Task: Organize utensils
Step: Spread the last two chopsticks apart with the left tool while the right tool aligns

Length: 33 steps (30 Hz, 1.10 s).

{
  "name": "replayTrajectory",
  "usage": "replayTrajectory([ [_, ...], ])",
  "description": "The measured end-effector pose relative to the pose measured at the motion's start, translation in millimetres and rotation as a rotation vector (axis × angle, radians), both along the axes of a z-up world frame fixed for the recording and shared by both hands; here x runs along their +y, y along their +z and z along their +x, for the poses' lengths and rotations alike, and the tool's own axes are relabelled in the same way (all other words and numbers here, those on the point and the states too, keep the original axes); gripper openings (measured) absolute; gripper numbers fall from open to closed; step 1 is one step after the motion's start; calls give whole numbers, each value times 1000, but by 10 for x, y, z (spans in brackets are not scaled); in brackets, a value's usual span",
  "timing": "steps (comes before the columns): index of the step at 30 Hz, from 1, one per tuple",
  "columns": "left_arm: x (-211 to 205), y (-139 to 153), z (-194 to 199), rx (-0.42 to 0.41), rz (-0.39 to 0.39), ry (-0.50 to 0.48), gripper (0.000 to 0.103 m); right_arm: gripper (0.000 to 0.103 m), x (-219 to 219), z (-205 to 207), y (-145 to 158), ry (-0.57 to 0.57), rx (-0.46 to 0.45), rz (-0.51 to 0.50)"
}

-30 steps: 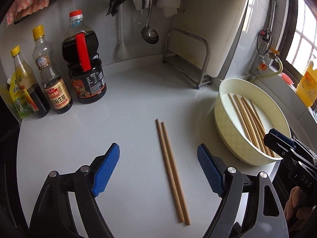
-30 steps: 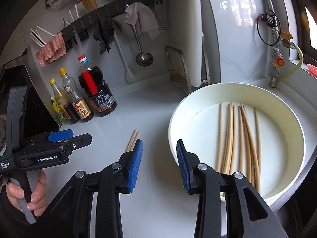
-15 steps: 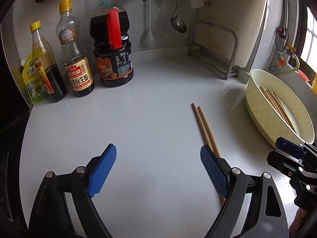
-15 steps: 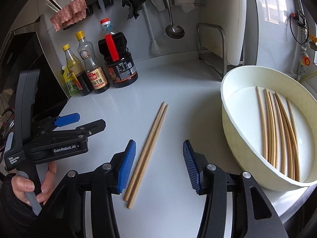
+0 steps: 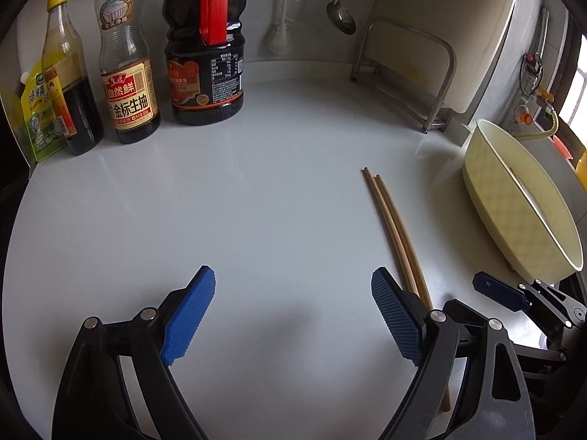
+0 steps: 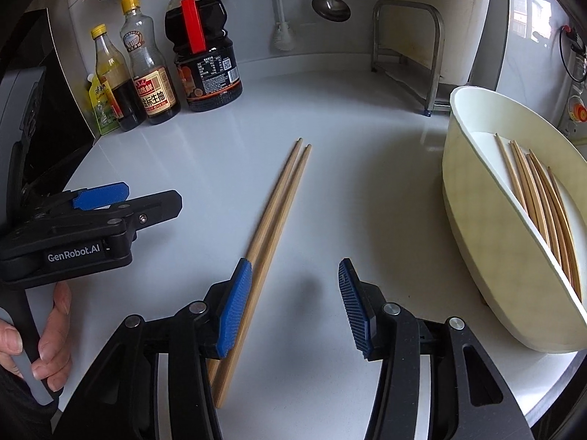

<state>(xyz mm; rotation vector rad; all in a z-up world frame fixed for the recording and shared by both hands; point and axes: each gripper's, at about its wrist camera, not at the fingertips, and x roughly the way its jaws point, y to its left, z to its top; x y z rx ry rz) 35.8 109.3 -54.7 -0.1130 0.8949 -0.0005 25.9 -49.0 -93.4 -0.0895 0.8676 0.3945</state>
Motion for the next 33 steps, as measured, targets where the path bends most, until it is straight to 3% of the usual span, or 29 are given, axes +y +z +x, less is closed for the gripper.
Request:
replayTrajectory([
  [13, -127, -60, 3, 5, 61, -17, 86, 47, 177, -48, -141, 39, -20, -130],
  [17, -204, -89, 33, 13, 69, -27, 86, 15, 181, -64, -132, 56, -18, -139],
  [19, -257, -102, 47, 17, 78, -37, 86, 7, 166, -66, -136, 61, -21, -142],
  [33, -542, -123, 52, 15, 124, -85, 87, 6, -263, 35, -107, 0, 12, -57],
])
